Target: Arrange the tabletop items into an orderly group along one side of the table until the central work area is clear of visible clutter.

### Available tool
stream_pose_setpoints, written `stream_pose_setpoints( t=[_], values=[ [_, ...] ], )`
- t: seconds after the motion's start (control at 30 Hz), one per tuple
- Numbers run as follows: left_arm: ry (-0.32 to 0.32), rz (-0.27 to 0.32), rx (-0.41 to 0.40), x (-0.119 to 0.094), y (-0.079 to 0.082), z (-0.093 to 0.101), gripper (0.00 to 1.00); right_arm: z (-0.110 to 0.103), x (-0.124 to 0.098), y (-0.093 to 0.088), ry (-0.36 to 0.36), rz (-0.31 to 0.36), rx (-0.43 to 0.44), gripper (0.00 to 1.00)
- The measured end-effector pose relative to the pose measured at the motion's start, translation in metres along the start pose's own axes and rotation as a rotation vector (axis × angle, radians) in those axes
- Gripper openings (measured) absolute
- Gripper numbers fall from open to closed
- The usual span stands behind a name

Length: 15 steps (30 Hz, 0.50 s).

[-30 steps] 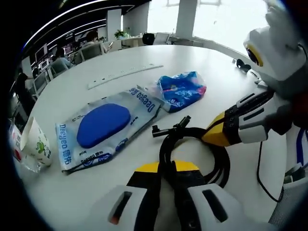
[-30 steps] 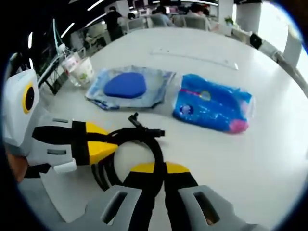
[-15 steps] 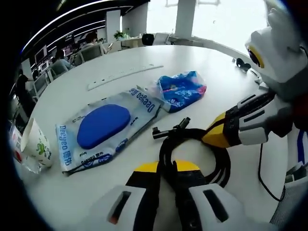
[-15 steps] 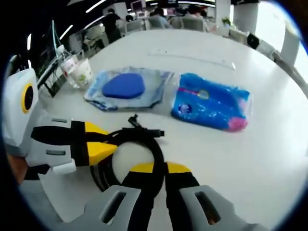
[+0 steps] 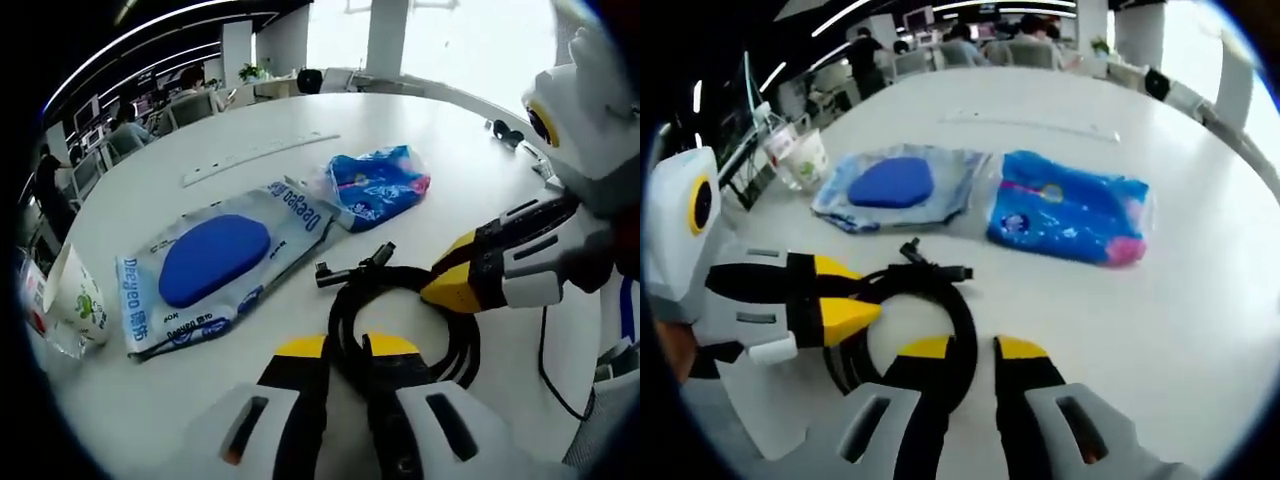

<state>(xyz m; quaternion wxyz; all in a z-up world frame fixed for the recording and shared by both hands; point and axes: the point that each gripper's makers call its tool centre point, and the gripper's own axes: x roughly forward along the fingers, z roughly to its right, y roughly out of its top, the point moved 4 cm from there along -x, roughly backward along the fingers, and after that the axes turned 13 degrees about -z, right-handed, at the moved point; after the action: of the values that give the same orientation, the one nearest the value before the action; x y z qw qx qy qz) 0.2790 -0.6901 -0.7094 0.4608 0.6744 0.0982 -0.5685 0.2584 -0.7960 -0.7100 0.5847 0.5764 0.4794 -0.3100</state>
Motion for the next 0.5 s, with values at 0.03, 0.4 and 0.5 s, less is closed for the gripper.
stream_pose_setpoints(
  t=[0.03,0.4,0.5],
  values=[
    [0.0,-0.001,0.001,0.0,0.0,0.0,0.11,0.0,0.0,0.0,0.0,0.002,0.002,0.13],
    [0.005,0.03,0.027,-0.006,0.001,-0.003,0.13,0.005,-0.008,-0.003,-0.008,0.038,0.024,0.15],
    [-0.007,0.036,0.009,-0.007,0.0,-0.005,0.14,0.006,-0.01,-0.002,-0.001,0.058,0.038,0.16]
  ],
)
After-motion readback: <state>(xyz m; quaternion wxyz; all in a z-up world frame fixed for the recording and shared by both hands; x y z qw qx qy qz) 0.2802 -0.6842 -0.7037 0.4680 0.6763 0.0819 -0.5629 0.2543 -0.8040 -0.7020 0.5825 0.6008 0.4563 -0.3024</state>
